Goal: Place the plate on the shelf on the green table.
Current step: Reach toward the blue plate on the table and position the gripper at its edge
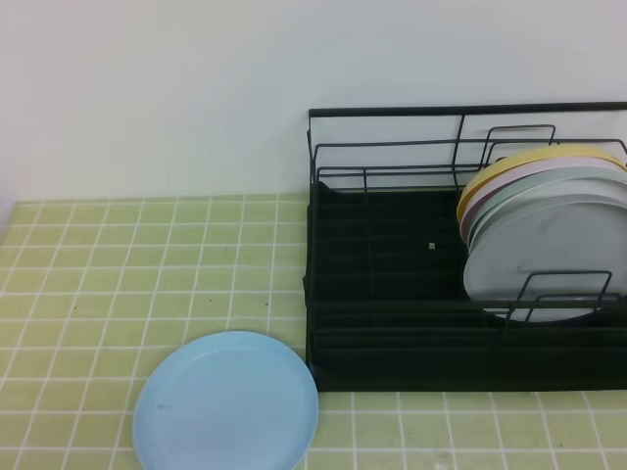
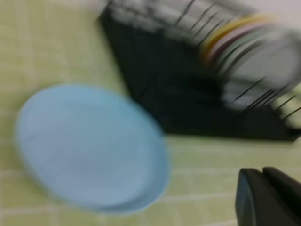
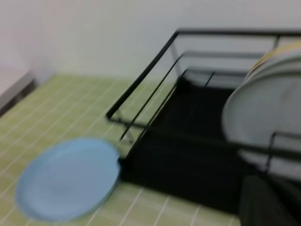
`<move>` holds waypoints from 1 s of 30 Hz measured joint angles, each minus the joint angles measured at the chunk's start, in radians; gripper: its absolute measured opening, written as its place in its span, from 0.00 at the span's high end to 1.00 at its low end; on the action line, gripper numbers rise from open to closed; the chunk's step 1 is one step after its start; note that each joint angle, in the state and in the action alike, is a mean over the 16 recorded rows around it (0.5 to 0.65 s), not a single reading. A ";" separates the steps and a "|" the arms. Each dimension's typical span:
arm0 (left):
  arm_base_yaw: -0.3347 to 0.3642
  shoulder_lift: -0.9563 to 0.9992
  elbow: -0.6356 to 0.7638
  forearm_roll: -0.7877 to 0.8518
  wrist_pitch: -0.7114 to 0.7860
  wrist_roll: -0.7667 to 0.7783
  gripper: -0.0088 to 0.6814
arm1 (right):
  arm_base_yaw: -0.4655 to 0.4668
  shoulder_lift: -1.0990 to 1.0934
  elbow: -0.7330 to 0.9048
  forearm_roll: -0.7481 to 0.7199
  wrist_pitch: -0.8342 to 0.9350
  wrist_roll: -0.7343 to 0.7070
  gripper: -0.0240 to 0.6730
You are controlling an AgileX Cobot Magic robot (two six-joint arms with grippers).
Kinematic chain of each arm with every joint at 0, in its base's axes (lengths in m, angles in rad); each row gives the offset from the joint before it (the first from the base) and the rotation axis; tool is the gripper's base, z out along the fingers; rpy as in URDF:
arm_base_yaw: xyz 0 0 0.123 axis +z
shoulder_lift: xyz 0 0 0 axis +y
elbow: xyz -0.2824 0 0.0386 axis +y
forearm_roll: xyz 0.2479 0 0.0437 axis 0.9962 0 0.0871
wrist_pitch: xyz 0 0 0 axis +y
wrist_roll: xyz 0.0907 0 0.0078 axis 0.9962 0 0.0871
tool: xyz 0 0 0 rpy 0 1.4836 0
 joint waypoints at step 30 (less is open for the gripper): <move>0.000 1.173 -0.494 0.401 0.053 0.047 0.72 | 0.047 0.331 -0.039 0.025 0.430 -0.186 0.97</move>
